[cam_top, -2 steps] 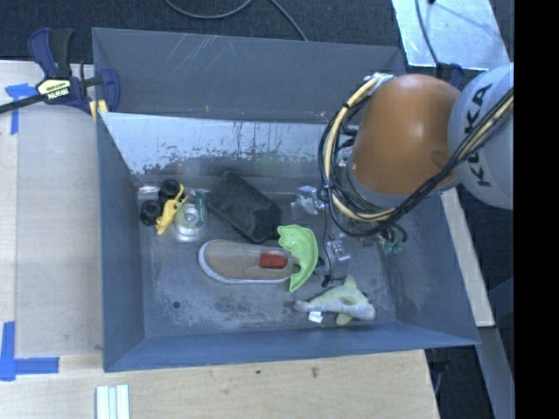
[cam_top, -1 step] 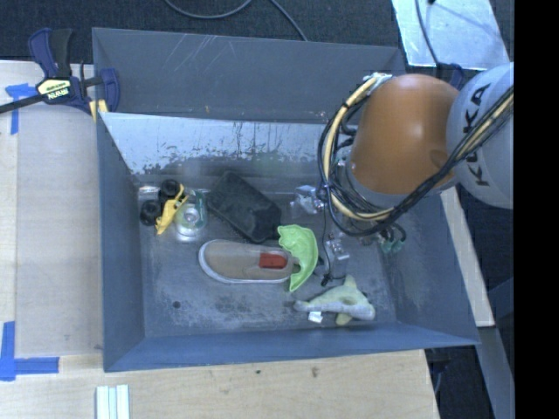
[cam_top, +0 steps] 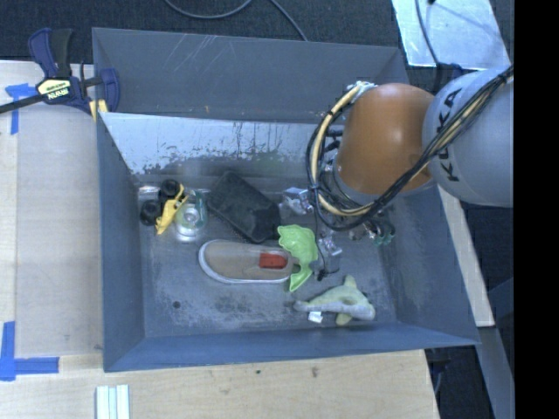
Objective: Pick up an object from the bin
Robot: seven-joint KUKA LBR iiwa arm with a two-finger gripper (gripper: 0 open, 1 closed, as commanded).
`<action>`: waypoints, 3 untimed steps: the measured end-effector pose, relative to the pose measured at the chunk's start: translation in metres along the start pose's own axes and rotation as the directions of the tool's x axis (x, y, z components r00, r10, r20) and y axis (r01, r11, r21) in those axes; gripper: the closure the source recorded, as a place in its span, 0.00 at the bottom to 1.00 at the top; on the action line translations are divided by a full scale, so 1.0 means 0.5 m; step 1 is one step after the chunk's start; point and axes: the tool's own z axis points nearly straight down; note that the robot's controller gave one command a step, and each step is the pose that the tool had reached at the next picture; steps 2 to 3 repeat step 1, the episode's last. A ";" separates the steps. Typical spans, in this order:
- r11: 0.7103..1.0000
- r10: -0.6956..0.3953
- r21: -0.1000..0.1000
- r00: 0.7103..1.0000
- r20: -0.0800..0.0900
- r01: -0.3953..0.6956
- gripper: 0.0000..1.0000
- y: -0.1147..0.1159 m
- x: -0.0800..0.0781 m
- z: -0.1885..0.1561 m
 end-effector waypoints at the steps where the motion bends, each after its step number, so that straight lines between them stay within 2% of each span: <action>1: 0.998 -0.070 0.000 0.998 -0.002 0.070 1.00 -0.008 -0.028 0.102; 3: 0.998 -0.070 0.000 0.998 -0.002 0.070 1.00 -0.008 -0.028 0.102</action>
Offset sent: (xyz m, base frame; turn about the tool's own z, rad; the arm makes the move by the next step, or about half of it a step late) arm 0.0000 0.0000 0.0000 0.0000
